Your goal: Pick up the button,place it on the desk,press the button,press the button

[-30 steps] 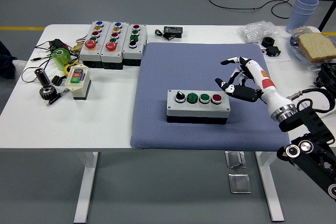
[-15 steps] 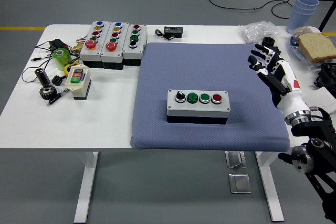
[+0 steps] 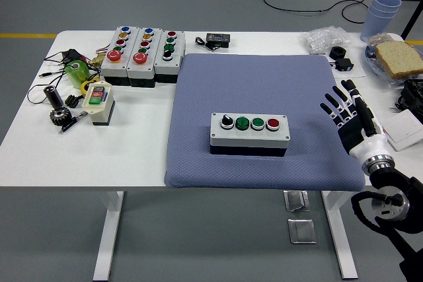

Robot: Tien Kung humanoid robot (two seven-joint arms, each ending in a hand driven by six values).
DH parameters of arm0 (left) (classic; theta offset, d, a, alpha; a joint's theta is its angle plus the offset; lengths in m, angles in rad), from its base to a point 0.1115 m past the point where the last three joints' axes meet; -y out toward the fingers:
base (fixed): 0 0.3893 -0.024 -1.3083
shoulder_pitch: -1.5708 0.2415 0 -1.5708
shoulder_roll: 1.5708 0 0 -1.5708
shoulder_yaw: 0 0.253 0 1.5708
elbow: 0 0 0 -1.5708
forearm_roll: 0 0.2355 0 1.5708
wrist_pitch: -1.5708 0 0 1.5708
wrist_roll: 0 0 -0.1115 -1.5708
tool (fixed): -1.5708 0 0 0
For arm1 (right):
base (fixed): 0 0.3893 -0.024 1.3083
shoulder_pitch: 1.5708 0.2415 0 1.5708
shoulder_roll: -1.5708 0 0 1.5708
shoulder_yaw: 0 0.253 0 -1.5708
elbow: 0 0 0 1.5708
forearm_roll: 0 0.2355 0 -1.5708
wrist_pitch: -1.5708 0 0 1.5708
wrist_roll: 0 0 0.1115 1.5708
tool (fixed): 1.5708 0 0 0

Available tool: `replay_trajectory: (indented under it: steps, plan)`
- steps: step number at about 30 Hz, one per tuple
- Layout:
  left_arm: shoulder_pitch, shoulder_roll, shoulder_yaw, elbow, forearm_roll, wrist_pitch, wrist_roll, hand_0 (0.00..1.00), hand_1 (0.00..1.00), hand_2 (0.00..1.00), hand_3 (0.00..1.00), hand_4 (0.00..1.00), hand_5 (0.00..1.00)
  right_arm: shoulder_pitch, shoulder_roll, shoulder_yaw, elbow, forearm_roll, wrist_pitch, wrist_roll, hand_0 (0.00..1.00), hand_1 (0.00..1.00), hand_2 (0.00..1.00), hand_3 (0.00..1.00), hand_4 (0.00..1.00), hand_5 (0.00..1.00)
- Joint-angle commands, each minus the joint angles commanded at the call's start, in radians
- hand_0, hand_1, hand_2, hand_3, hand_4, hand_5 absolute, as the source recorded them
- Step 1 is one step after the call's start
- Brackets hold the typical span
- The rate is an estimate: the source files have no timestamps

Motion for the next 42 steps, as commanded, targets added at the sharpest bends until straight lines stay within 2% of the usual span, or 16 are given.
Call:
replay_trajectory:
  steps: [13,18,25,32,42]
  plan:
    - [-0.006,0.000,0.006,0.000,-0.011,-0.001,-0.001,0.652,0.633,0.637,0.554,0.327,0.855,0.002,0.000,0.012,-0.006,-0.006,0.025,-0.015,0.737,0.684,0.718,0.665,0.759,0.372]
    - [-0.011,0.000,0.006,0.000,-0.015,0.000,-0.002,0.652,0.634,0.637,0.552,0.326,0.855,0.005,-0.001,0.035,-0.020,-0.086,0.050,-0.024,0.709,0.671,0.711,0.658,0.757,0.372]
    - [-0.014,0.000,0.007,0.000,-0.018,0.000,-0.003,0.652,0.633,0.637,0.554,0.326,0.854,0.019,-0.008,0.057,-0.062,-0.200,0.121,-0.035,0.687,0.657,0.693,0.643,0.751,0.373]
    - [-0.016,0.000,0.011,0.000,-0.020,0.001,-0.003,0.652,0.634,0.637,0.555,0.324,0.855,0.025,-0.014,0.087,-0.093,-0.248,0.183,-0.087,0.674,0.636,0.671,0.632,0.742,0.367]
    - [-0.022,0.000,0.014,0.000,-0.021,0.003,-0.004,0.652,0.634,0.636,0.554,0.323,0.851,0.029,-0.020,0.122,-0.103,-0.284,0.198,-0.127,0.661,0.630,0.663,0.623,0.729,0.350]
